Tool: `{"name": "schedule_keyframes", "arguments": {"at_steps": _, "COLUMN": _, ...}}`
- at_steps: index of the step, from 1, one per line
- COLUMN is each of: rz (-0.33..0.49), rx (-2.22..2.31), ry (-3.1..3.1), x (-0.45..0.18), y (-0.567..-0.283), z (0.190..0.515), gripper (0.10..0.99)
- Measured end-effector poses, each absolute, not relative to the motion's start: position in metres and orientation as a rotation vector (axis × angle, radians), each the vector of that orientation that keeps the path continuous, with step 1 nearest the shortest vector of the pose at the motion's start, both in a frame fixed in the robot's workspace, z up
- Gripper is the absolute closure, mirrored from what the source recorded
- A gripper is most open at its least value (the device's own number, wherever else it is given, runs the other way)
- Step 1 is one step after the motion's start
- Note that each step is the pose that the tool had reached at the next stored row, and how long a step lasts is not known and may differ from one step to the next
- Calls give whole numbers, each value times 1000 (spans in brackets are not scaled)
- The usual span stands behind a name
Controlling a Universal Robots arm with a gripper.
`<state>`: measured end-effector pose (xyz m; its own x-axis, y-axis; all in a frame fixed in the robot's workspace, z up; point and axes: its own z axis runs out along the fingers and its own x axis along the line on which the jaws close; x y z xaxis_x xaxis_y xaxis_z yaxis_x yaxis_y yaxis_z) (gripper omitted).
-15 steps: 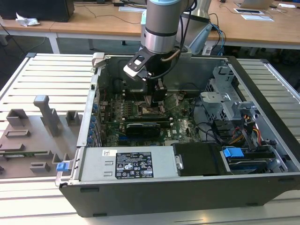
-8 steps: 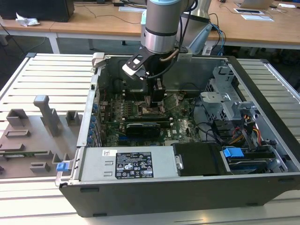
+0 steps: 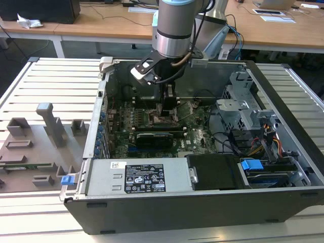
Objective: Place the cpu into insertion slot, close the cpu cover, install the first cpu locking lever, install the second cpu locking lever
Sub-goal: 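Place the cpu into insertion slot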
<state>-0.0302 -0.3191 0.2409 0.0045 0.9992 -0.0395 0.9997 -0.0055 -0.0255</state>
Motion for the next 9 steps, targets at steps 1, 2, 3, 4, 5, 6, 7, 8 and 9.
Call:
{"name": "schedule_keyframes", "arguments": {"at_steps": 1, "rz": -73, "rx": 2229, "ry": 2198, "x": -30, "y": -319, "z": 241, "gripper": 545}}
{"name": "schedule_keyframes", "arguments": {"at_steps": 2, "rz": -74, "rx": 2240, "ry": 2186, "x": -30, "y": -319, "z": 241, "gripper": 545}}
{"name": "schedule_keyframes", "arguments": {"at_steps": 3, "rz": -76, "rx": 2250, "ry": 2175, "x": -30, "y": -319, "z": 241, "gripper": 545}}
{"name": "schedule_keyframes", "arguments": {"at_steps": 4, "rz": -76, "rx": 2257, "ry": 2167, "x": -30, "y": -319, "z": 241, "gripper": 545}}
{"name": "schedule_keyframes", "arguments": {"at_steps": 5, "rz": -77, "rx": 2262, "ry": 2162, "x": -30, "y": -319, "z": 241, "gripper": 545}}
{"name": "schedule_keyframes", "arguments": {"at_steps": 6, "rz": -78, "rx": 2271, "ry": 2151, "x": -30, "y": -319, "z": 241, "gripper": 545}}
{"name": "schedule_keyframes", "arguments": {"at_steps": 7, "rz": -79, "rx": 2279, "ry": 2142, "x": -30, "y": -319, "z": 241, "gripper": 545}}
{"name": "schedule_keyframes", "arguments": {"at_steps": 8, "rz": -80, "rx": 2284, "ry": 2137, "x": -30, "y": -319, "z": 241, "gripper": 545}}
{"name": "schedule_keyframes", "arguments": {"at_steps": 9, "rz": -81, "rx": 2290, "ry": 2129, "x": -30, "y": -319, "z": 241, "gripper": 545}}
